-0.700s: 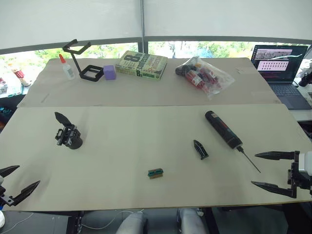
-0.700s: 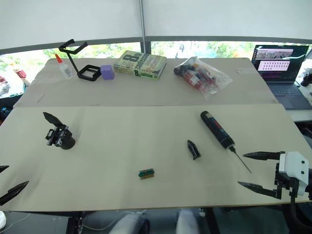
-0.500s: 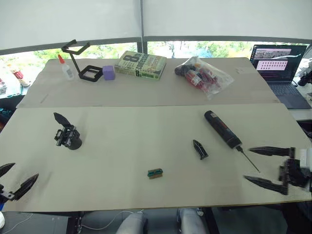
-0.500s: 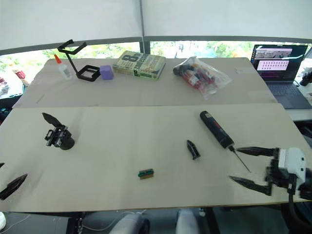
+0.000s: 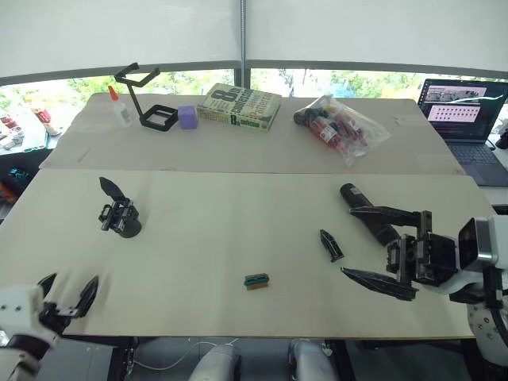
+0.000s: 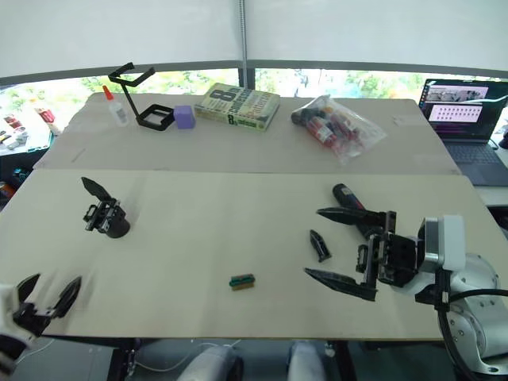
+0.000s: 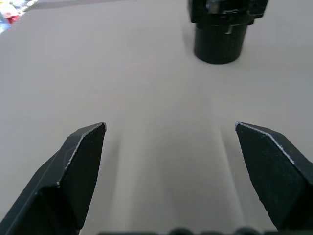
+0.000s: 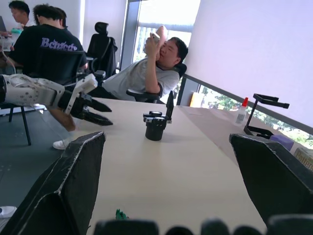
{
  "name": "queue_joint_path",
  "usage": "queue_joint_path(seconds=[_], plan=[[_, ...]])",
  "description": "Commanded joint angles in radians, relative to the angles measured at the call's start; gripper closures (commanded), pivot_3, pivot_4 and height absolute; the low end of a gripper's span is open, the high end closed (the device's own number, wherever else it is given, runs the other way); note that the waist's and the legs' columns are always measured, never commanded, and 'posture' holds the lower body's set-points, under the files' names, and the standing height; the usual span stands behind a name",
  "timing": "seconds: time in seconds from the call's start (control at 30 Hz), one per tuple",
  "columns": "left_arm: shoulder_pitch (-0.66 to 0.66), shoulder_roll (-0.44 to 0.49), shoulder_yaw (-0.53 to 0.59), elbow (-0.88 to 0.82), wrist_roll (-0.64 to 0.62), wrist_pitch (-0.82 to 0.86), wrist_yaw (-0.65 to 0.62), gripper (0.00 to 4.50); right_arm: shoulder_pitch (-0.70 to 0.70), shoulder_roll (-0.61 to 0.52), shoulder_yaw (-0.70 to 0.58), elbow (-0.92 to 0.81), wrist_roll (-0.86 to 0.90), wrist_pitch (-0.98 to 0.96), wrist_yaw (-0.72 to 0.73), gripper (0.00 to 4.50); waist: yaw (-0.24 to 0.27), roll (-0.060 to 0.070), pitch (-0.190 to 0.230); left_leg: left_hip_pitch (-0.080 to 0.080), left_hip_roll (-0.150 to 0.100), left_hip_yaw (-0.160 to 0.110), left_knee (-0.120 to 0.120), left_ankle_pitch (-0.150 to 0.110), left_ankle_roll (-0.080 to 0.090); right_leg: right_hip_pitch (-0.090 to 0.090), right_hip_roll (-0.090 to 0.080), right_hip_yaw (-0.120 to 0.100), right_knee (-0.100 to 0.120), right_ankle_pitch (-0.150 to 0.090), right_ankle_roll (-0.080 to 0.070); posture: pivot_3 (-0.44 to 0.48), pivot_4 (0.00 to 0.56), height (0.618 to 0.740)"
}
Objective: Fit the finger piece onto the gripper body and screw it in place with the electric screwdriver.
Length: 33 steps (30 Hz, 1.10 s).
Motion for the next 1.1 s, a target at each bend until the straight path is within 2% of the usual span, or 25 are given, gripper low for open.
queue_joint_path(seconds=[0.03, 0.2, 0.3, 0.47, 0.77, 0.87, 0.97, 1.1], plan=[[-0.084, 0.046, -0.043, 0.038, 0.043, 0.018, 0.033, 0.00, -0.047, -0.012, 0.021, -0.054, 0.010, 0.035, -0.048, 0.03, -0.003, 0.000, 0.000, 0.000, 0.000, 0.000, 0.000, 0.001, -0.004, -0.001, 0.001, 0.000, 0.000, 0.000, 0.000, 0.000, 0.150, 0.740], [-0.210, 0.020, -0.115, 0.109, 0.064, 0.047, 0.089, 0.00, -0.126, -0.025, 0.055, -0.083, 0.014, 0.092, -0.115, 0.03, -0.027, 0.001, -0.001, -0.003, 0.001, 0.001, 0.000, 0.001, -0.006, -0.007, 0.002, 0.001, 0.000, 0.000, -0.002, 0.000, 0.150, 0.740], [-0.256, 0.045, -0.158, 0.187, 0.136, -0.020, 0.094, 0.00, -0.147, -0.027, 0.059, -0.066, 0.010, 0.102, -0.118, 0.03, -0.029, 0.001, -0.001, -0.003, 0.001, 0.002, -0.001, 0.001, -0.006, -0.008, 0.002, 0.000, 0.000, 0.000, -0.003, 0.000, 0.150, 0.740], [-0.342, 0.034, -0.191, 0.289, 0.152, -0.027, 0.114, 0.00, -0.178, -0.022, 0.066, -0.027, -0.003, 0.093, -0.099, 0.03, -0.026, 0.001, -0.001, -0.004, 0.002, 0.003, 0.000, 0.001, -0.007, -0.009, 0.002, 0.000, 0.001, 0.001, -0.004, 0.000, 0.150, 0.740], [-0.442, 0.022, -0.253, 0.419, 0.189, -0.109, 0.109, 0.00, -0.110, -0.014, 0.032, 0.000, -0.025, 0.046, -0.043, 0.03, -0.019, 0.006, -0.004, -0.003, 0.002, 0.003, 0.000, 0.001, -0.007, -0.009, 0.002, 0.000, 0.001, 0.001, -0.004, 0.000, 0.150, 0.740], [-0.452, 0.023, -0.266, 0.441, 0.200, -0.111, 0.110, 0.83, -0.083, -0.012, 0.021, 0.002, -0.031, 0.030, -0.028, 0.00, -0.017, 0.010, -0.006, -0.003, 0.002, 0.003, 0.000, 0.001, -0.007, -0.008, 0.002, 0.000, 0.001, 0.001, -0.004, 0.000, 0.150, 0.740], [-0.443, 0.020, -0.266, 0.427, 0.185, -0.114, 0.093, 2.05, -0.058, -0.012, -0.001, 0.003, -0.036, 0.013, -0.015, 0.00, -0.016, 0.013, -0.008, -0.003, 0.002, 0.003, 0.000, 0.001, -0.007, -0.008, 0.002, 0.000, 0.001, 0.001, -0.004, 0.000, 0.150, 0.740], [-0.480, -0.015, -0.284, 0.314, 0.109, -0.150, 0.032, 2.10, -0.031, -0.019, -0.033, -0.012, -0.022, 0.014, -0.018, 0.00, -0.014, 0.013, -0.008, -0.003, 0.002, 0.003, 0.000, 0.001, -0.007, -0.008, 0.002, 0.000, 0.001, 0.001, -0.004, 0.000, 0.150, 0.740]])
